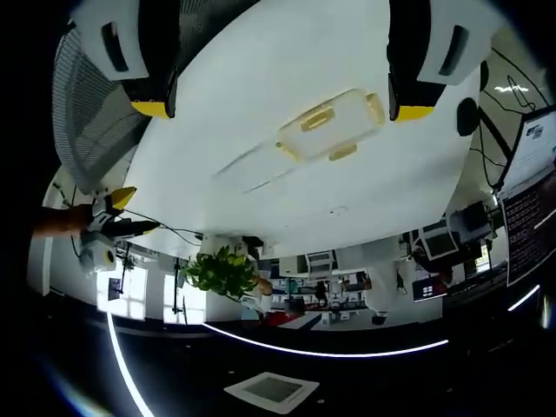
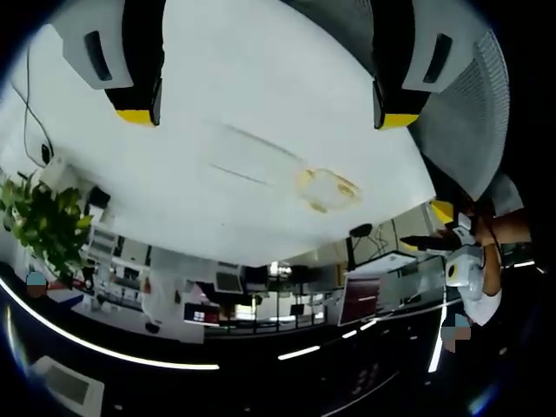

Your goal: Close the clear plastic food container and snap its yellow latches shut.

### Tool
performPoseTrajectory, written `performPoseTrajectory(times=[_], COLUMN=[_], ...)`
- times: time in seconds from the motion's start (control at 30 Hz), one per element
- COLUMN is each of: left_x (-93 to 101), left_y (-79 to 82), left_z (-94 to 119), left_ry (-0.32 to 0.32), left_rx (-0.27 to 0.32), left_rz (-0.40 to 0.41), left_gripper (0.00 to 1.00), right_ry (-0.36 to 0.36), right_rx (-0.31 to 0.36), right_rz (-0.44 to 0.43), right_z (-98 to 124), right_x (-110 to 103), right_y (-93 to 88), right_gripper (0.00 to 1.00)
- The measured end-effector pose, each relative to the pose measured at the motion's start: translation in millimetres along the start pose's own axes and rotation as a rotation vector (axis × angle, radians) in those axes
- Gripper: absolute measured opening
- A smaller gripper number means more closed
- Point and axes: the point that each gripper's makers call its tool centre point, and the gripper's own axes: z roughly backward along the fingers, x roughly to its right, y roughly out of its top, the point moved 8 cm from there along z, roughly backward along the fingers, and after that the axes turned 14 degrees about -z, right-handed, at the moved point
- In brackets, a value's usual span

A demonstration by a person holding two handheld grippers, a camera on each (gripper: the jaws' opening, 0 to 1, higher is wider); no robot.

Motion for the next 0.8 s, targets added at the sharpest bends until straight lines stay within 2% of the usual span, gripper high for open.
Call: performPoseTrajectory(times=[0.8], left_x=[0.1], left_y=[0.9], left_z=[2.0], left_ry=[-0.002], left_rx=[0.003], left_rz=[-0.009], left_gripper=[0.99], right_ry=[0.002], right_rx=[-0.006], right_rz=[0.007], right_z=[0.1], right_x=[-1.2], right_y=[-0.5], right_gripper=[0.99])
